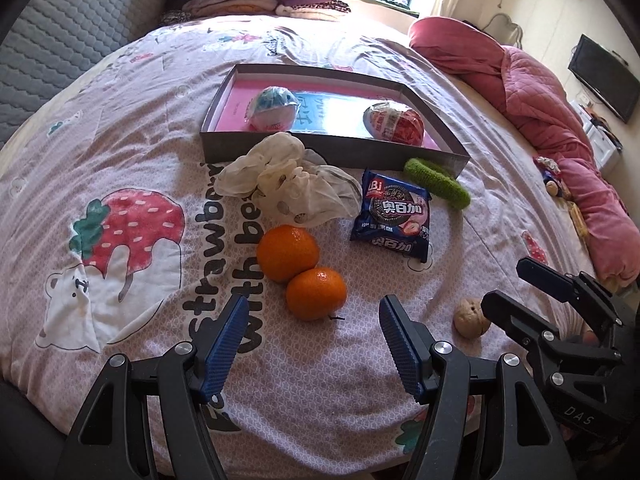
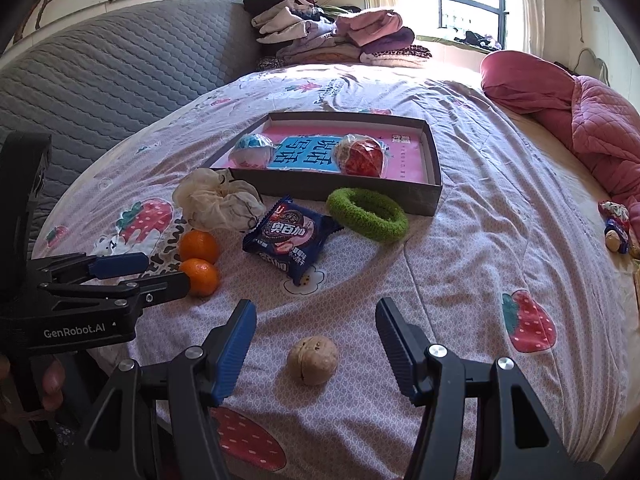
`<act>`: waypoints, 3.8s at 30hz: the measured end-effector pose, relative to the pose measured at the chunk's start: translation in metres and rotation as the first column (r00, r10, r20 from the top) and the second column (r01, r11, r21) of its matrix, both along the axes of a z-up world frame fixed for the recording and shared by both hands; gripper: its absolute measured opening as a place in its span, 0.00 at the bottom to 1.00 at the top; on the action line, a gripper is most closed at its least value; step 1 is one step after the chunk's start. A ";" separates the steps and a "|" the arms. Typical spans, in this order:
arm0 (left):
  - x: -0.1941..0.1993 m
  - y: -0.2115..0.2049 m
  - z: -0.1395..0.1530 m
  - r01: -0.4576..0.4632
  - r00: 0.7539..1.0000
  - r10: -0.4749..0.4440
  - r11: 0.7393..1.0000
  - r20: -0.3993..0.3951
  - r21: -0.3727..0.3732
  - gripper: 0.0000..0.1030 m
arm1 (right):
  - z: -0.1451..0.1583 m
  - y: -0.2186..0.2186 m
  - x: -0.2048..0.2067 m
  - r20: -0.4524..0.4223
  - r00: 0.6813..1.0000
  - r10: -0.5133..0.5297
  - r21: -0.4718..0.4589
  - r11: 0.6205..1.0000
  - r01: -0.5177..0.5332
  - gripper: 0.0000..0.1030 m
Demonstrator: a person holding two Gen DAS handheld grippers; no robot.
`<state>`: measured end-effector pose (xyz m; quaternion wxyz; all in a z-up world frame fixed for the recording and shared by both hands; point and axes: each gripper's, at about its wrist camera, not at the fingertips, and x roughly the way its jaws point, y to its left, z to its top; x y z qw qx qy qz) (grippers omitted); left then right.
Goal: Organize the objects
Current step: 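Move right tool to the walnut while left tool approaches the oranges, then close right tool around the walnut while left tool grasps the nearer orange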
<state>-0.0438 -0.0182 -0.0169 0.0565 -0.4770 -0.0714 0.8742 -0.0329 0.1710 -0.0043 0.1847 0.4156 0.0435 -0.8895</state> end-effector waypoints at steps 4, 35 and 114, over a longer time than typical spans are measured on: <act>0.000 0.000 -0.003 -0.004 1.000 0.004 1.000 0.006 -0.005 0.67 | -0.007 -0.004 0.002 0.015 1.000 0.008 0.016 1.000 -0.009 0.60; -0.013 0.005 -0.020 -0.095 0.994 0.096 0.995 0.044 -0.030 0.67 | -0.034 -0.007 -0.003 0.085 0.996 0.017 0.038 0.999 -0.021 0.60; -0.007 0.018 0.006 0.023 0.997 -0.024 1.000 -0.079 -0.008 0.38 | -0.009 -0.007 -0.025 -0.009 1.000 0.017 -0.019 1.000 -0.017 0.33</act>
